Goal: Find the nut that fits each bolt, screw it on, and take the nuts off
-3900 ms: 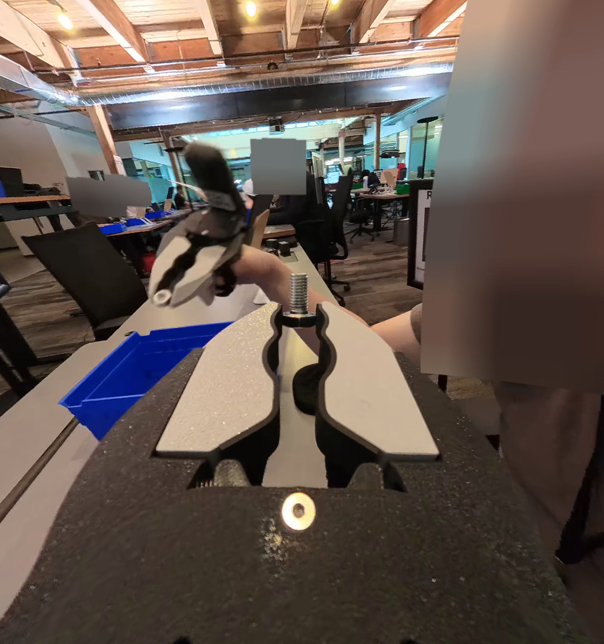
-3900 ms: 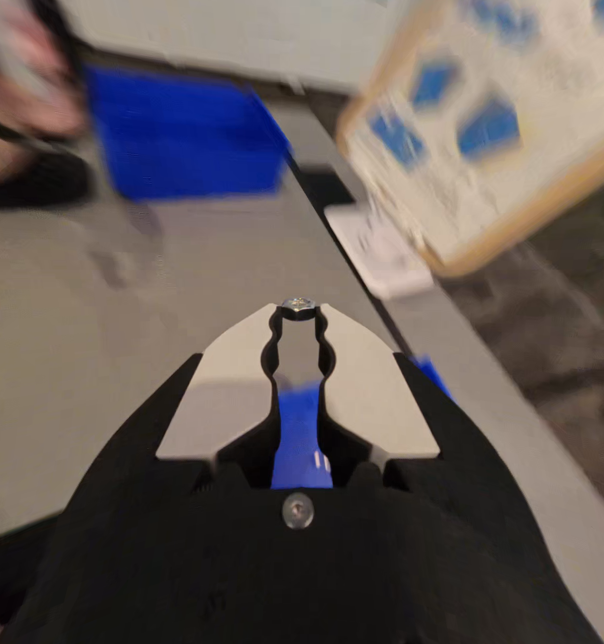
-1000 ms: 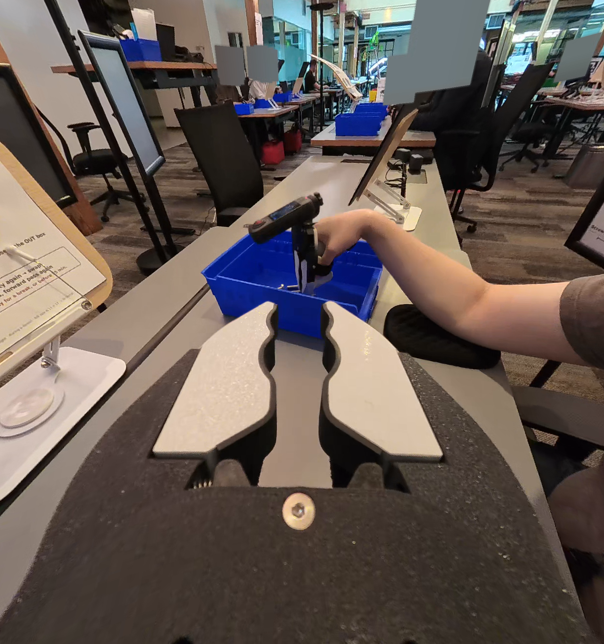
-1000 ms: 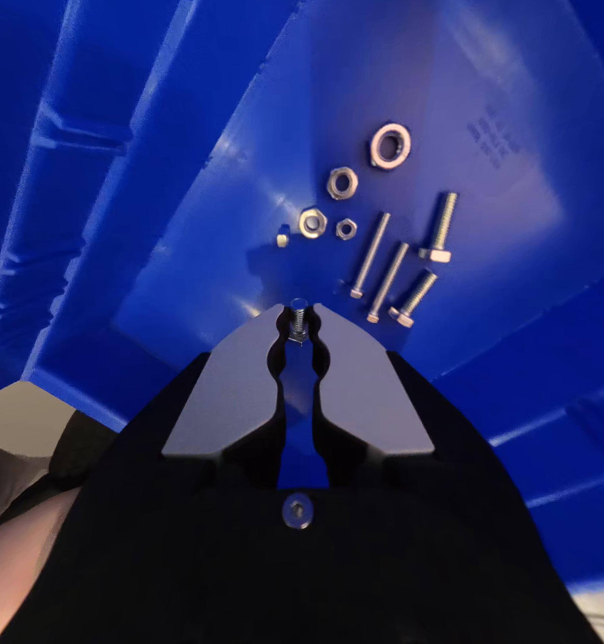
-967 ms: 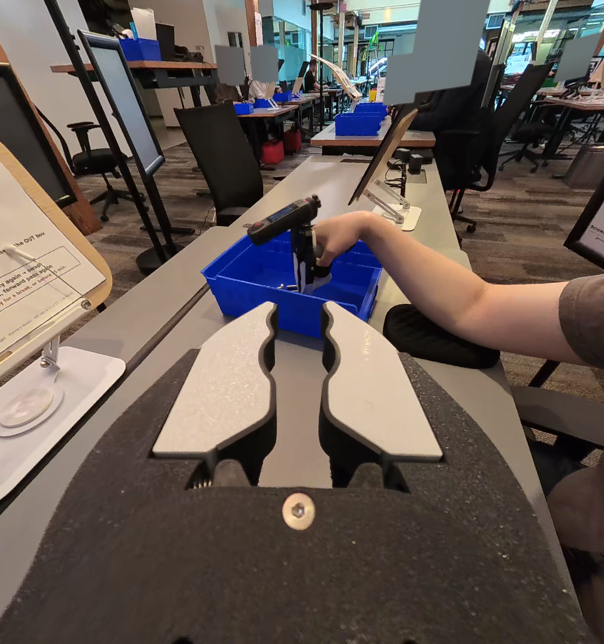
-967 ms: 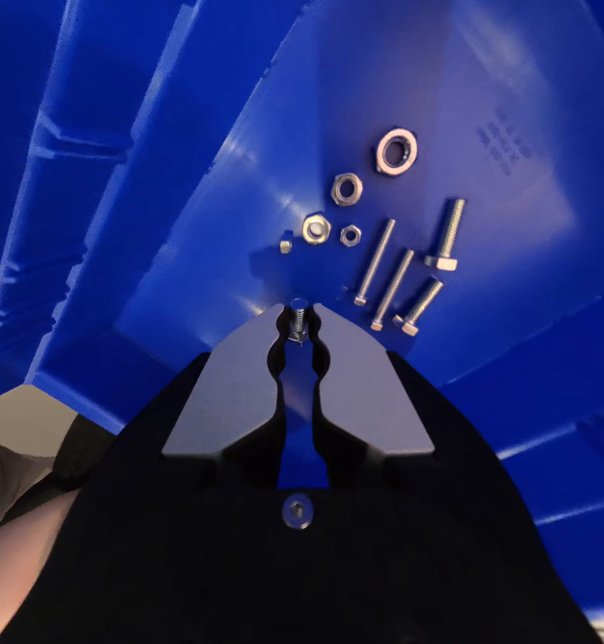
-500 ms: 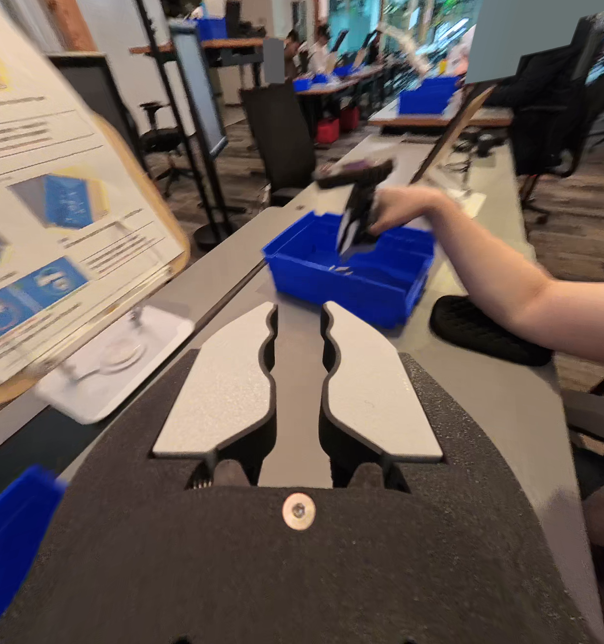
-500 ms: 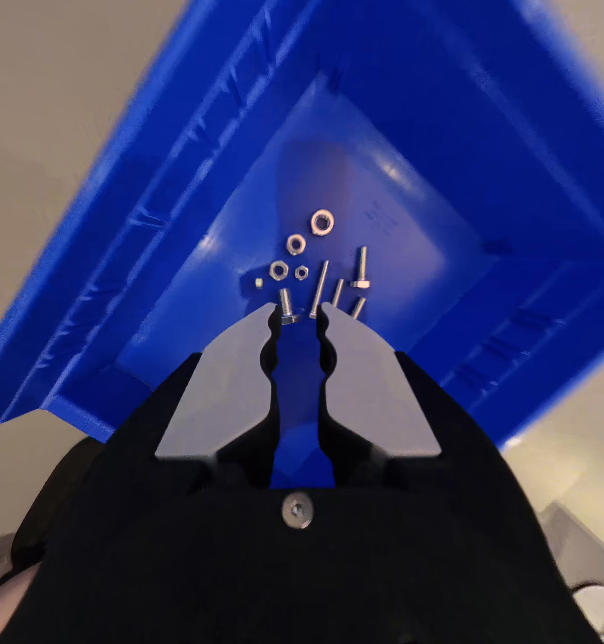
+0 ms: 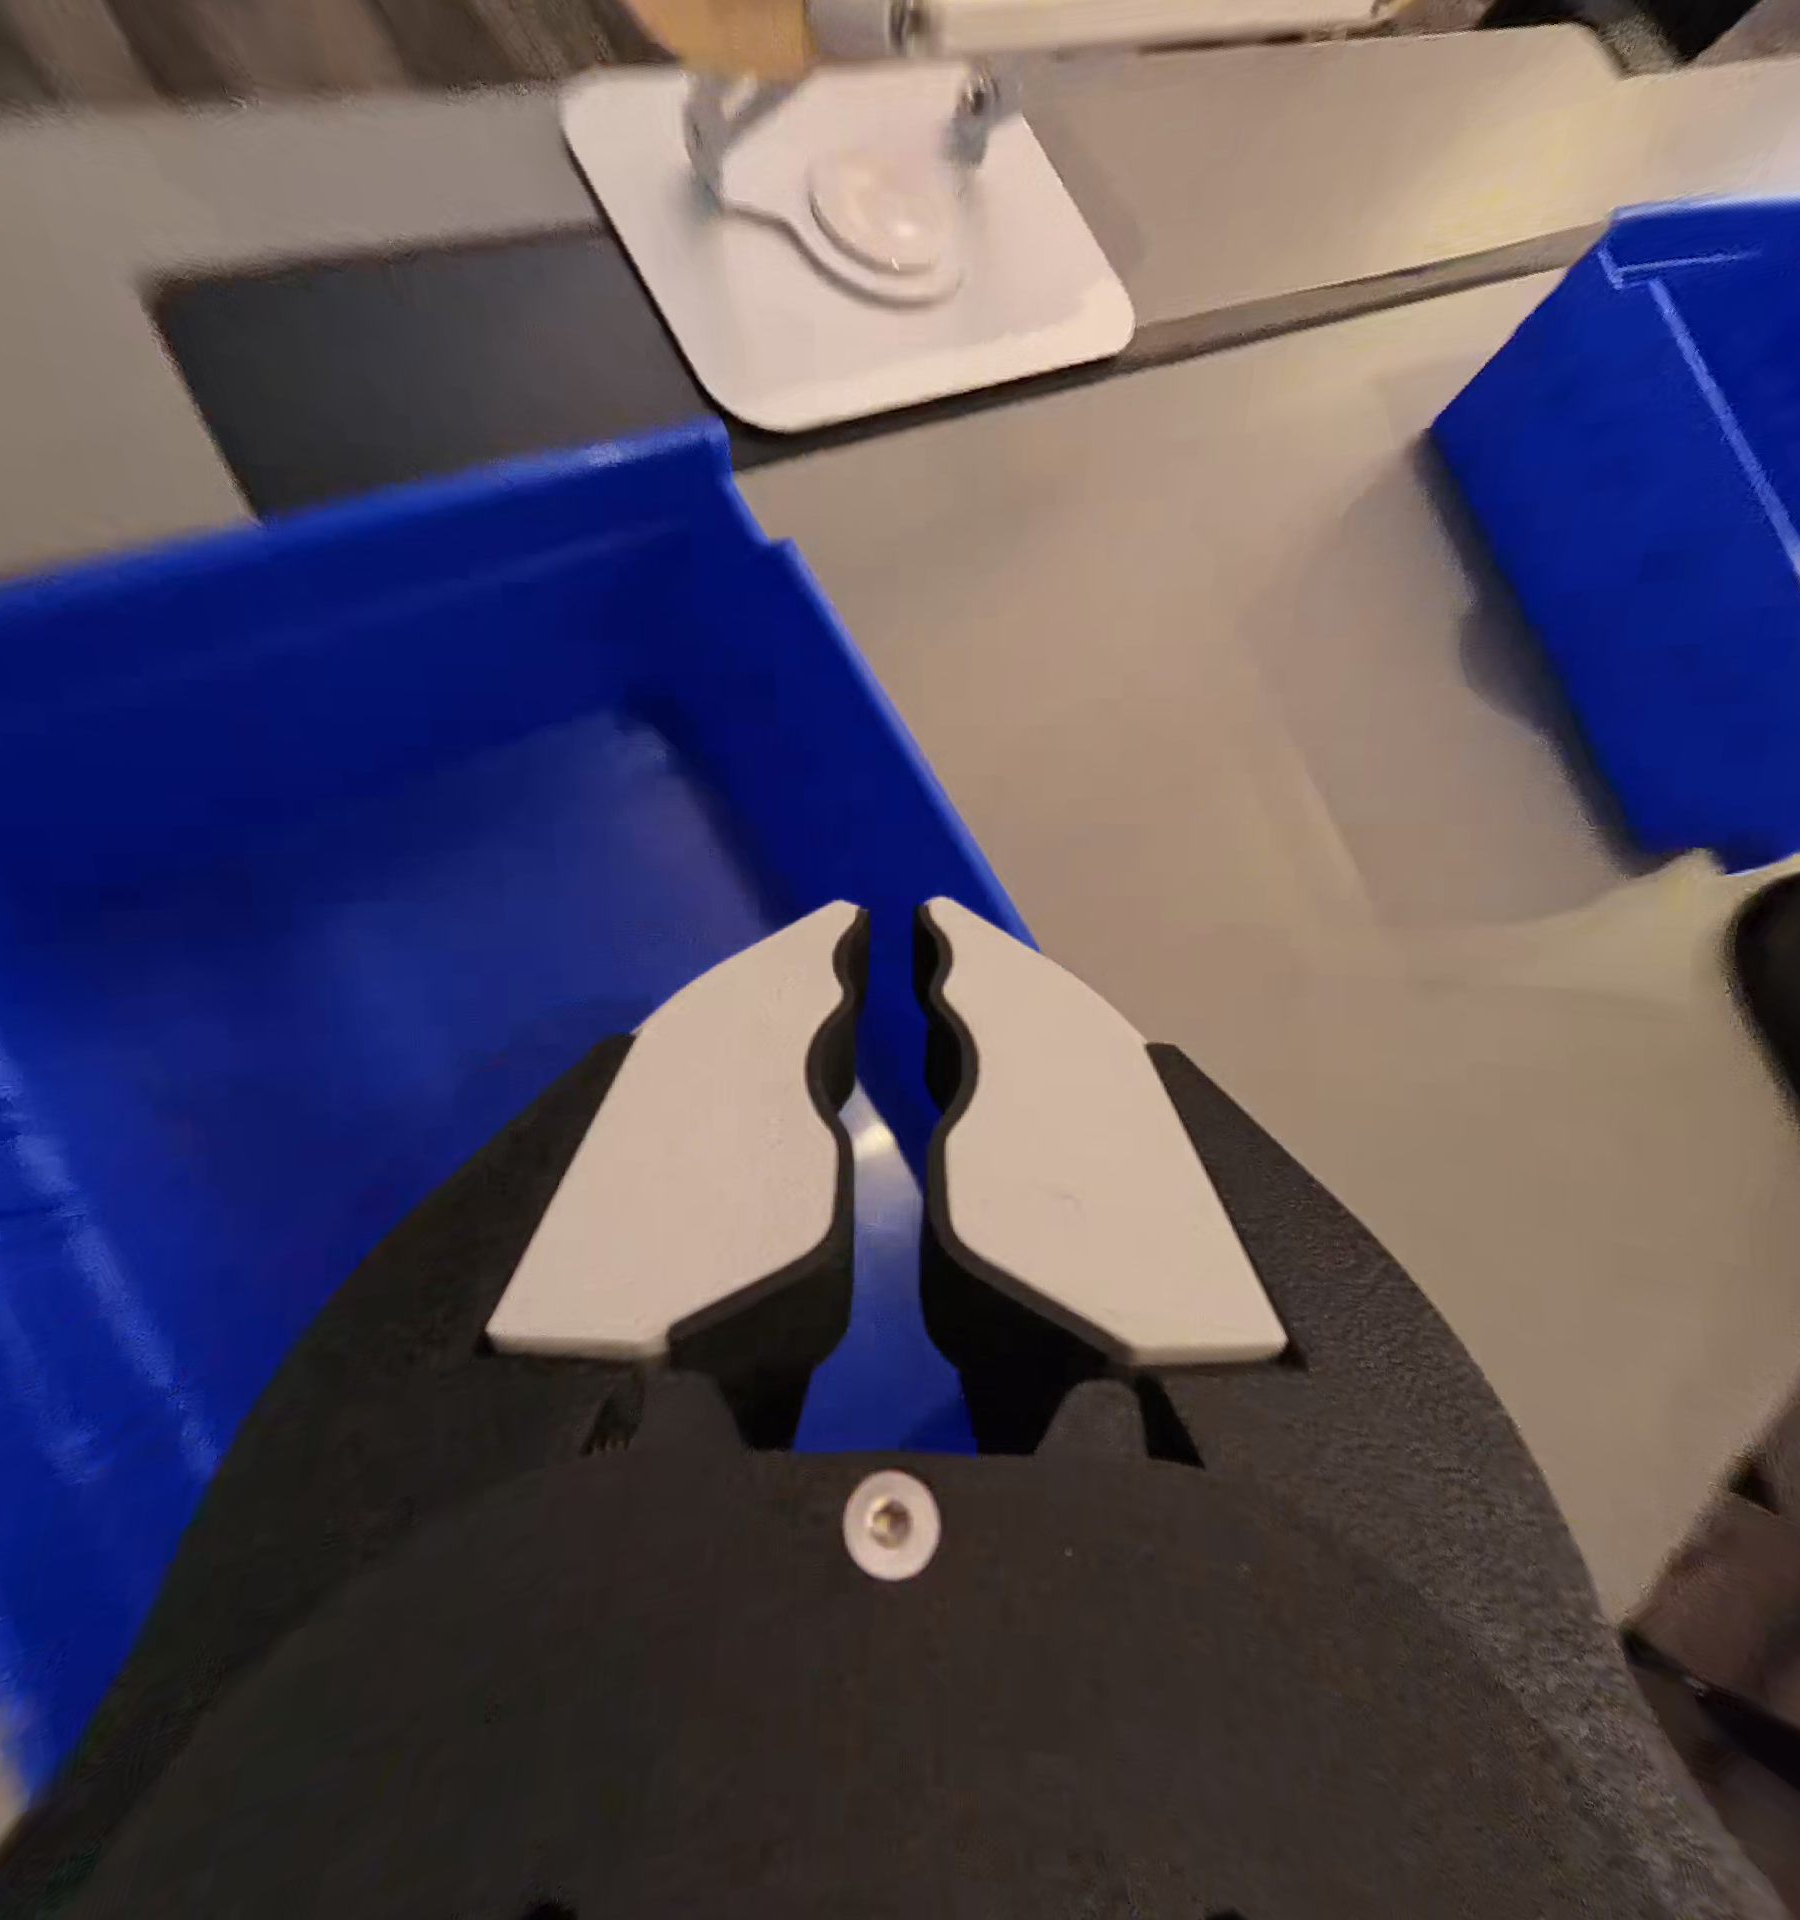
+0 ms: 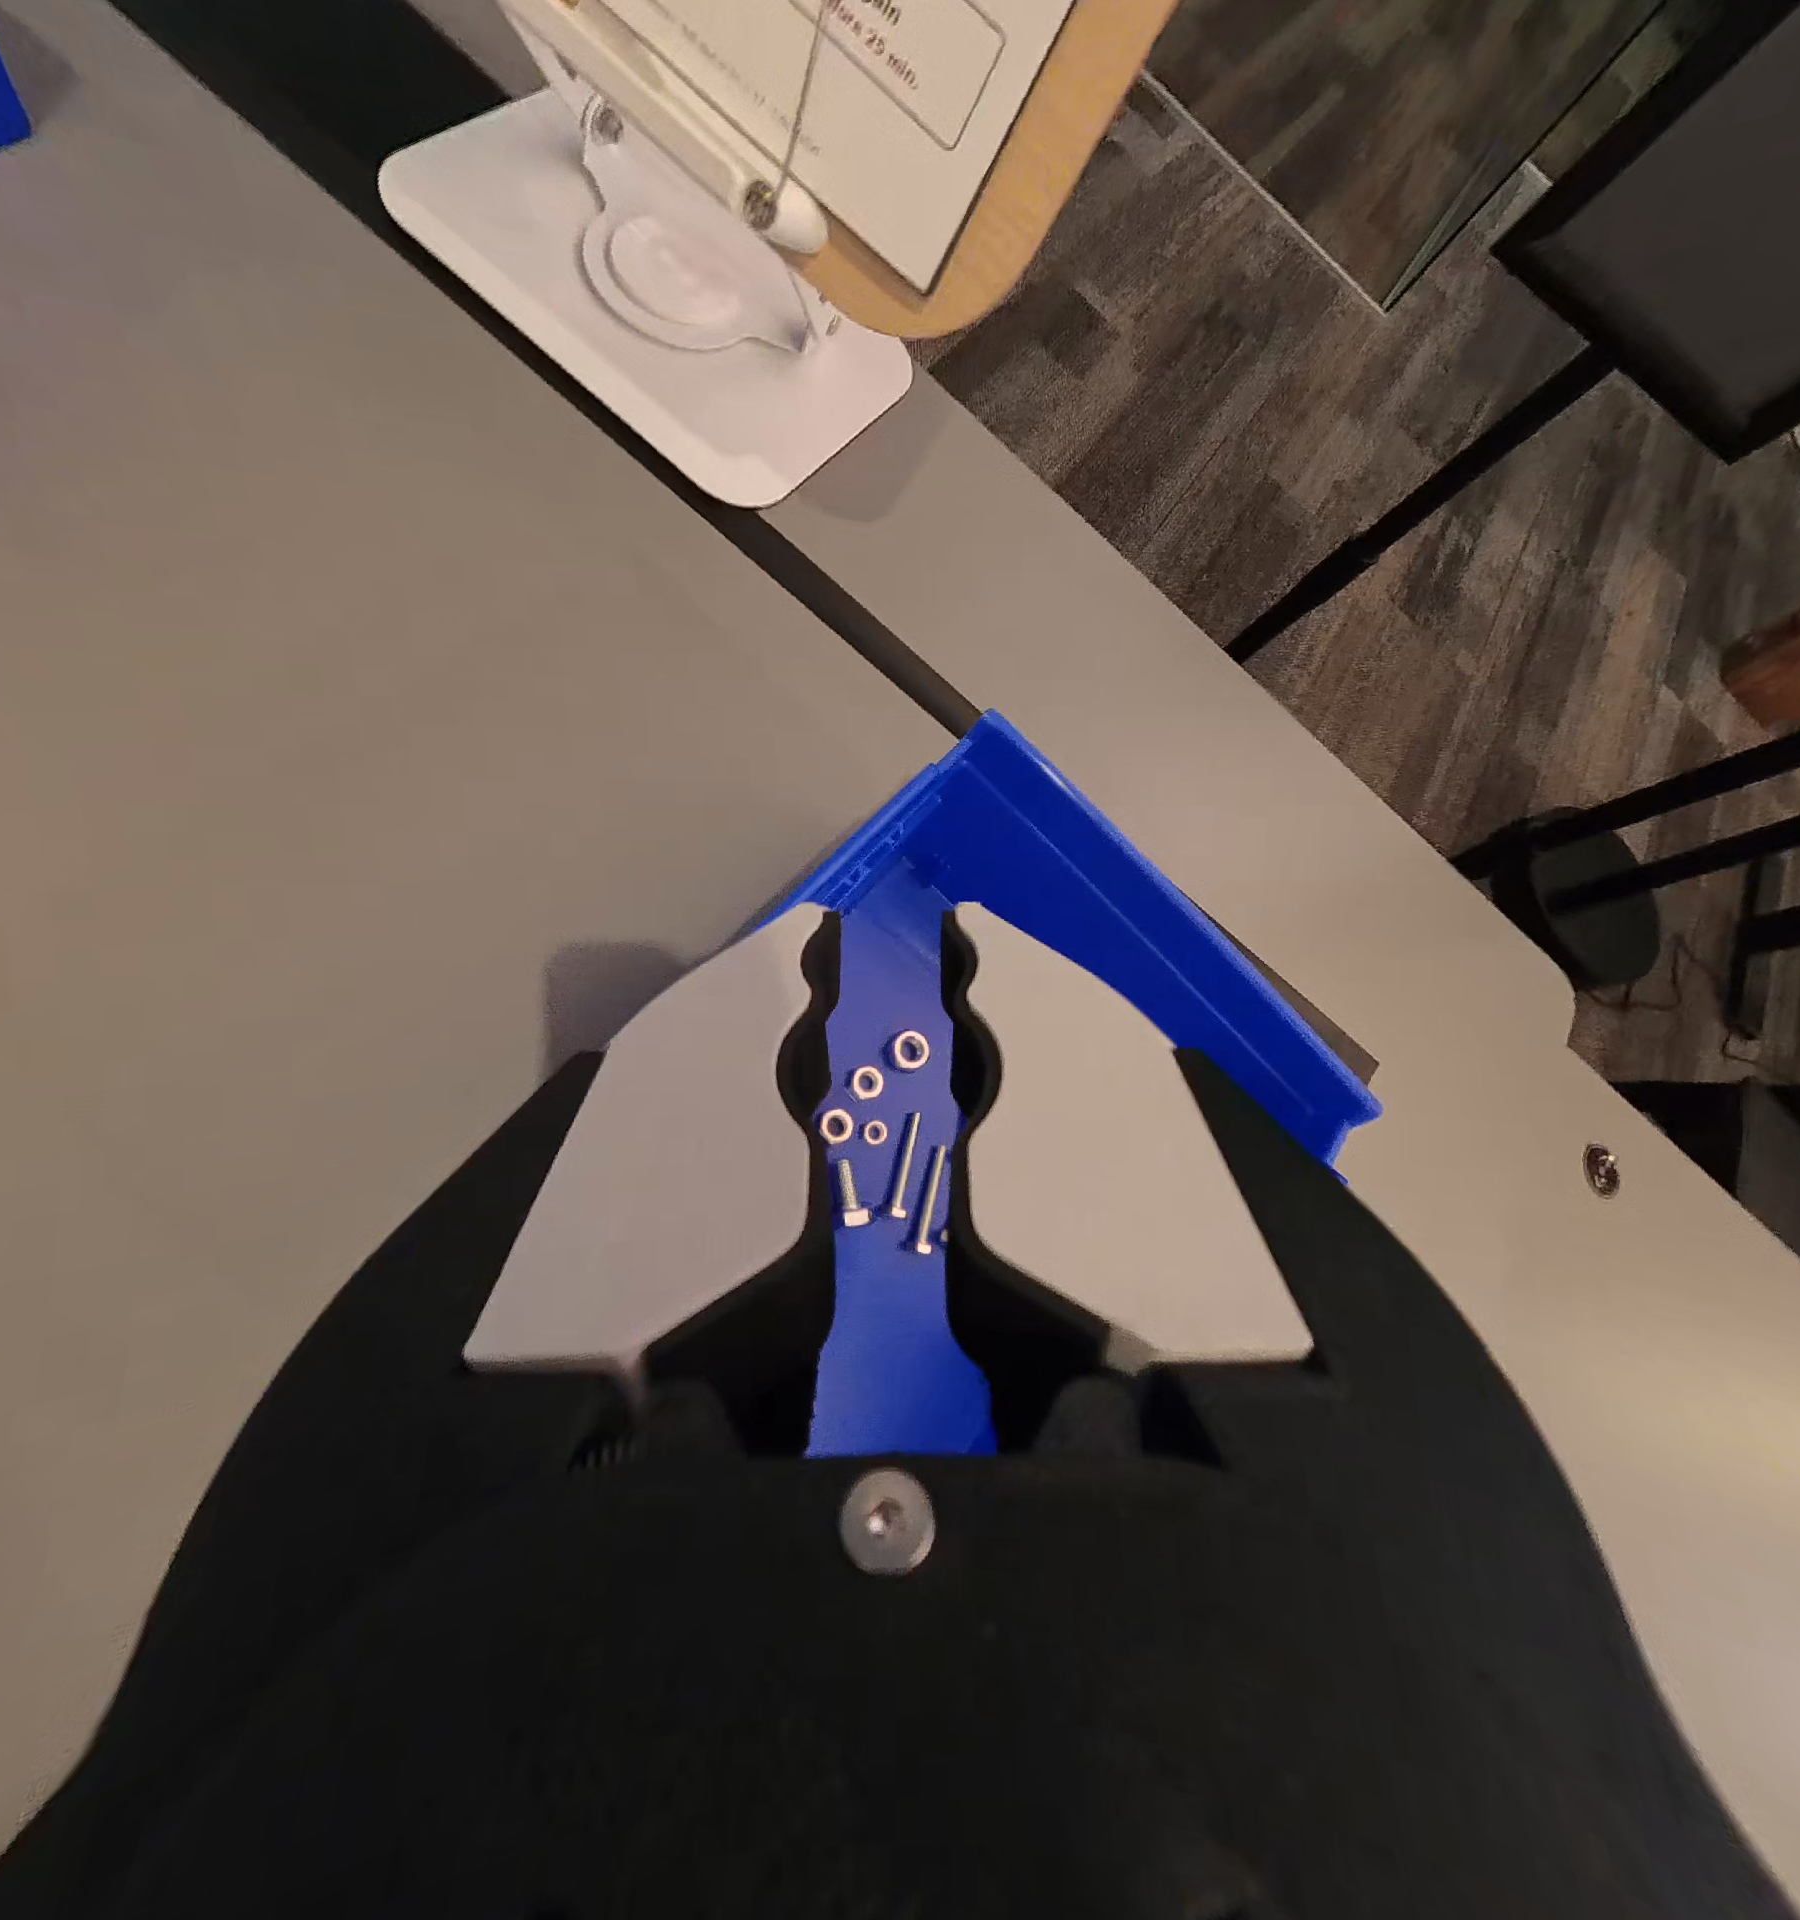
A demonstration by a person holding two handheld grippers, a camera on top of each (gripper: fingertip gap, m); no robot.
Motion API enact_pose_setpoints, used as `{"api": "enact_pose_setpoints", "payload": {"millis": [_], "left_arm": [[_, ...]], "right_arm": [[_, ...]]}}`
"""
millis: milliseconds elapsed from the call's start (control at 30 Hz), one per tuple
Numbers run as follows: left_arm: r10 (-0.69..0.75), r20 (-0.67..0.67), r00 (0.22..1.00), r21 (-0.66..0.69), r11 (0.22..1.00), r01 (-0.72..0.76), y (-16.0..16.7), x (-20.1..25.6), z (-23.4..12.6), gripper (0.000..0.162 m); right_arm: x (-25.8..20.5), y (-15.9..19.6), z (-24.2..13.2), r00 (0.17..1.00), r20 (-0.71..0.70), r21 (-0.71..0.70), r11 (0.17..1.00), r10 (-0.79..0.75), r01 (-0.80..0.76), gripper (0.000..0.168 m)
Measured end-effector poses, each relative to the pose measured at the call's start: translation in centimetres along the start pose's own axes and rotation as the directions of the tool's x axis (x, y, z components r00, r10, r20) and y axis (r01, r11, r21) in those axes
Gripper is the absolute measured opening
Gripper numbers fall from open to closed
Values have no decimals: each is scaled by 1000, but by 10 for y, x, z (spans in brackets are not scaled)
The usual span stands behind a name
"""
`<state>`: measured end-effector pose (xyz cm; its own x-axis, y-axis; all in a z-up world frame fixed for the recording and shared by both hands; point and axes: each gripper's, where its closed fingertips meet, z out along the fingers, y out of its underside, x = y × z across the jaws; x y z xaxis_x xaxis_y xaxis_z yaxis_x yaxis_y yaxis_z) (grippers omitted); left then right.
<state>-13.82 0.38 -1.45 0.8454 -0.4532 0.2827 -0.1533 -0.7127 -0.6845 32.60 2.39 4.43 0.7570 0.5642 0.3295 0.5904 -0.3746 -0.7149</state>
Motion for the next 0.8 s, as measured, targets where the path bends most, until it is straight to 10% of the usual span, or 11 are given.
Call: {"api": "enact_pose_setpoints", "payload": {"millis": [367, 800], "left_arm": [[-65, 214, 975, -392, 908, 147, 72, -40, 67, 41], [-30, 297, 954, -491, 852, 180, 94, -53, 82, 31]], "right_arm": [[-11, 17, 26, 995, -8, -154, 984, -97, 95, 18], [-31, 18, 36, 983, 34, -195, 963, -182, 185, 17]]}}
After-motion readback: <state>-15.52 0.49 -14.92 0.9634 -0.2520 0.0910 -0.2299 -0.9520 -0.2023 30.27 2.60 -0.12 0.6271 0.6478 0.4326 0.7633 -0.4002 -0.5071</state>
